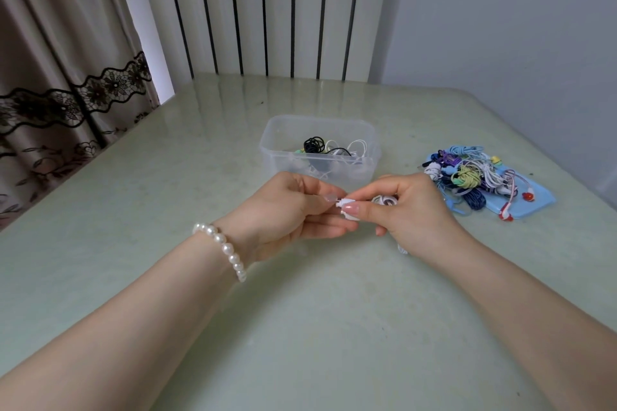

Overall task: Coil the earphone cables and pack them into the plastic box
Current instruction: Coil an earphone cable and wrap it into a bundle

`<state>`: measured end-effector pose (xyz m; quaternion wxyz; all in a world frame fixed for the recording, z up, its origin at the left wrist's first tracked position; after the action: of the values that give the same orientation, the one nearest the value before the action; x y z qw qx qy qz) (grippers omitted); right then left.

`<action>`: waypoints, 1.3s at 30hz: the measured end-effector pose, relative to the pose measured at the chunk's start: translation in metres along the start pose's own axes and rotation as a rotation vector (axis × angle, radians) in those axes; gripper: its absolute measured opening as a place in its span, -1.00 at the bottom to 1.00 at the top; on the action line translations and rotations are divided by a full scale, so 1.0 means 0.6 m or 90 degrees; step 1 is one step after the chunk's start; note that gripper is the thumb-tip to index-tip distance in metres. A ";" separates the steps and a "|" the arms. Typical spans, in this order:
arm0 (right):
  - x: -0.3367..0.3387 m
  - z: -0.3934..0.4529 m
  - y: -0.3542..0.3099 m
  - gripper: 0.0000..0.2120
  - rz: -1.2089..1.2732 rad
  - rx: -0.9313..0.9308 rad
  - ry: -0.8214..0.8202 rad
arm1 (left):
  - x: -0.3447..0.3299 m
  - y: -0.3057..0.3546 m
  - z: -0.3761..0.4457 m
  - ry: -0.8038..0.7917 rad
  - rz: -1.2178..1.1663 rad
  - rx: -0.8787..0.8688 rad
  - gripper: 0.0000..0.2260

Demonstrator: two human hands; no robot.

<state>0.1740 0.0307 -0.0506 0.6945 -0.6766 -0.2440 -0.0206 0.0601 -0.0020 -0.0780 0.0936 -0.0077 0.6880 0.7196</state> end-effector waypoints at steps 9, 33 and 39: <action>0.046 0.019 0.024 -0.98 0.025 -0.067 0.035 | 0.123 0.065 -0.001 0.156 0.280 -0.077 -0.94; 0.027 0.020 0.025 -0.93 -0.071 -0.005 0.034 | 0.080 0.024 0.021 0.026 0.787 -0.095 -0.90; 0.030 0.012 0.021 -0.93 -0.054 -0.040 0.036 | 0.070 0.044 0.010 0.143 0.424 -0.146 -0.97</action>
<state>0.1924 0.0438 -0.0556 0.6779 -0.6863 -0.2521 -0.0769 0.0155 0.0080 -0.0577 -0.2234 0.1274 0.5738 0.7776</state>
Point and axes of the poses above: each hand's wrist, its own z-axis towards the middle knuckle, its own x-axis out of the back of the hand, y = z × x, the point moved 8 cm from there along z, towards the middle knuckle, and after that the axes turned 14 degrees about -x, right-handed, at the moved point
